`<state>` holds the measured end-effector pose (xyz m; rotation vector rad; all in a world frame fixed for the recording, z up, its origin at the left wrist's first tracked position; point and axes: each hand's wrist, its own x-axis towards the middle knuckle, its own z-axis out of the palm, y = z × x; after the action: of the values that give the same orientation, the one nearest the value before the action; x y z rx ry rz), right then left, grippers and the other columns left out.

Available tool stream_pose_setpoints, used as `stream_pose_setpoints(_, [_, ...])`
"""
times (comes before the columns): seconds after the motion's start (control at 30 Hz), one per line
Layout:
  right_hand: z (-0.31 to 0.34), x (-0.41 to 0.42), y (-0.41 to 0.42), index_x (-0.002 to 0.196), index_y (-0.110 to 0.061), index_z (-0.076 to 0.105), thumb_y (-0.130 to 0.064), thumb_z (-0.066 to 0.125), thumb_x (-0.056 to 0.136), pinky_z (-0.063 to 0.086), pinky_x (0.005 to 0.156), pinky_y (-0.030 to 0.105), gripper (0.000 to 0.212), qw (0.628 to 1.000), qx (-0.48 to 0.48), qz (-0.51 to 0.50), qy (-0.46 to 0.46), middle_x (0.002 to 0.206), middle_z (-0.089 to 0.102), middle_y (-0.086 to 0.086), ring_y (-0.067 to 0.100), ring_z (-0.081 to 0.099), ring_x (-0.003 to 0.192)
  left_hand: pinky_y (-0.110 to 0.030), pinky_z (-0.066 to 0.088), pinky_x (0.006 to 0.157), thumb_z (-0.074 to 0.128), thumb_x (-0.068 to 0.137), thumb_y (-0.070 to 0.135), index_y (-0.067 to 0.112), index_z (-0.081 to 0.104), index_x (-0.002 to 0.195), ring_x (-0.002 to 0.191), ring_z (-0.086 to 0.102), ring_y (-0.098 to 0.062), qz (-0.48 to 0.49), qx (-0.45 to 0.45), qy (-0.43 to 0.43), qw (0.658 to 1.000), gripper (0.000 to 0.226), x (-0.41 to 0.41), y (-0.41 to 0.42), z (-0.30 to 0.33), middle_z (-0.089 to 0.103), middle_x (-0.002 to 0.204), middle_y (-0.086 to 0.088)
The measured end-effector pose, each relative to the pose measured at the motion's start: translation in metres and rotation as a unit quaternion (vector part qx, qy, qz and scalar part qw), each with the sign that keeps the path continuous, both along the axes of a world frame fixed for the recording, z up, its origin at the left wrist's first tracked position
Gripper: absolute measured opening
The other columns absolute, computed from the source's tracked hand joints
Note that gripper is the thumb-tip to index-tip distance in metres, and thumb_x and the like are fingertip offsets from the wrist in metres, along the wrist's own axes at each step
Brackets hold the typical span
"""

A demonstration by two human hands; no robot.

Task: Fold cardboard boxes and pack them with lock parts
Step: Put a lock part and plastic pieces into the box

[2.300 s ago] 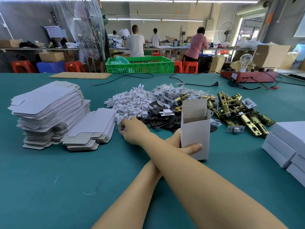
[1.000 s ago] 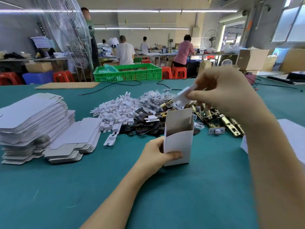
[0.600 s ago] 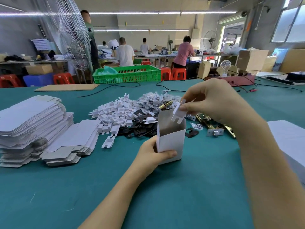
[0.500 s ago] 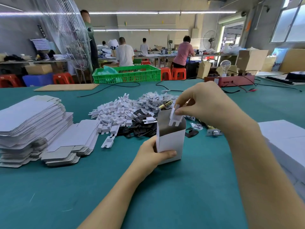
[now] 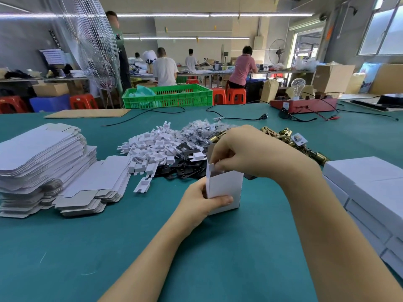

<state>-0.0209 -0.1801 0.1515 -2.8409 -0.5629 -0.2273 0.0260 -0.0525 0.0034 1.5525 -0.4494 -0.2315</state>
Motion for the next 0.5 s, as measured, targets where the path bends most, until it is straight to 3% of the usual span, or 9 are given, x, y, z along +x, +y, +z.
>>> stream_pose_setpoints(0.13, [0.001,0.001,-0.006,0.094,-0.014,0.077,-0.013,0.068,0.085,0.034,0.062,0.000,0.013,0.999,0.027,-0.008,-0.032,0.089,0.073,-0.002,0.006,0.055,0.074,-0.029,0.055,0.084,0.081,0.060,0.020,0.023,0.069,0.101,0.092,0.068,-0.012,-0.001,0.002,-0.002,1.000,0.043,-0.001,-0.001,0.001,0.074,0.103,-0.003])
stream_pose_setpoints(0.3, [0.002,0.001,-0.014,0.092,-0.016,0.078,-0.014,0.070,0.084,0.041,0.064,0.010,0.012,0.998,0.029,-0.023,-0.052,0.088,0.074,-0.003,0.006,0.060,0.076,-0.025,0.055,0.077,0.081,0.061,0.024,0.035,0.070,0.091,0.088,0.068,-0.009,0.044,0.017,-0.042,0.998,0.033,-0.003,-0.002,0.000,0.075,0.092,0.011])
stream_pose_setpoints(0.37, [0.005,-0.001,-0.019,0.092,-0.016,0.078,-0.013,0.070,0.084,0.044,0.071,0.015,0.012,0.997,0.032,-0.033,-0.066,0.088,0.074,-0.002,0.009,0.063,0.079,-0.018,0.053,0.069,0.082,0.065,0.022,0.039,0.071,0.084,0.082,0.067,-0.004,0.082,0.001,-0.062,0.995,0.028,-0.004,-0.002,0.001,0.074,0.088,0.015])
stream_pose_setpoints(0.5, [0.012,-0.007,-0.030,0.092,-0.016,0.078,-0.013,0.071,0.084,0.049,0.082,0.025,0.011,0.994,0.044,-0.048,-0.093,0.088,0.074,-0.001,0.009,0.064,0.080,-0.016,0.050,0.069,0.084,0.072,0.014,0.039,0.067,0.087,0.076,0.062,0.001,0.101,0.014,-0.110,0.989,0.034,-0.005,-0.001,0.000,0.072,0.088,0.016])
